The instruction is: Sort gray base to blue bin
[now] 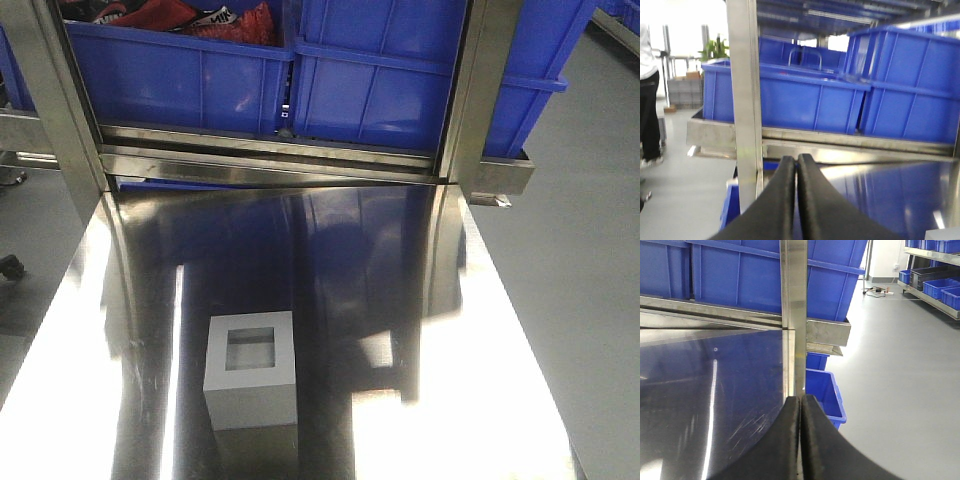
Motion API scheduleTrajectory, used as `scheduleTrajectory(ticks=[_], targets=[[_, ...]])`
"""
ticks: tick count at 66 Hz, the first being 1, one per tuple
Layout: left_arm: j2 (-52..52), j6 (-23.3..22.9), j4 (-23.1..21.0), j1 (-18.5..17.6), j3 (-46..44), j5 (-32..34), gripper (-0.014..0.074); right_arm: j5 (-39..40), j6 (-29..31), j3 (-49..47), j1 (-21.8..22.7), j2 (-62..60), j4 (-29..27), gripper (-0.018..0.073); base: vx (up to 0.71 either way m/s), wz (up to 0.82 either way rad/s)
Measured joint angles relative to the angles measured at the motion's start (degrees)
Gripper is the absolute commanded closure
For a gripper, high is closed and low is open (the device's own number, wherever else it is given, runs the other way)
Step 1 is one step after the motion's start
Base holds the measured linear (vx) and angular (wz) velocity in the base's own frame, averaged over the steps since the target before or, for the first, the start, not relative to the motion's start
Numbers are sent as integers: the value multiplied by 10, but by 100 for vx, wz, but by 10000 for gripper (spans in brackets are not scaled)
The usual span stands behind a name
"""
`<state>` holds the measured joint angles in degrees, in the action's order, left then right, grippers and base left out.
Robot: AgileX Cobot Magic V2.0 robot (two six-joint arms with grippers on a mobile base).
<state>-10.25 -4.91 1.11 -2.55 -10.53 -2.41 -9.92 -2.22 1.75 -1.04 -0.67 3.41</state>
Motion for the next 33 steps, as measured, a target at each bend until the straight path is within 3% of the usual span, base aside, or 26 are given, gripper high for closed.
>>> scheduleTrajectory(ticks=[33], targets=[[-268,1,0,0,-193,-203,602,0,0,0,0,0,0,568,0,0]])
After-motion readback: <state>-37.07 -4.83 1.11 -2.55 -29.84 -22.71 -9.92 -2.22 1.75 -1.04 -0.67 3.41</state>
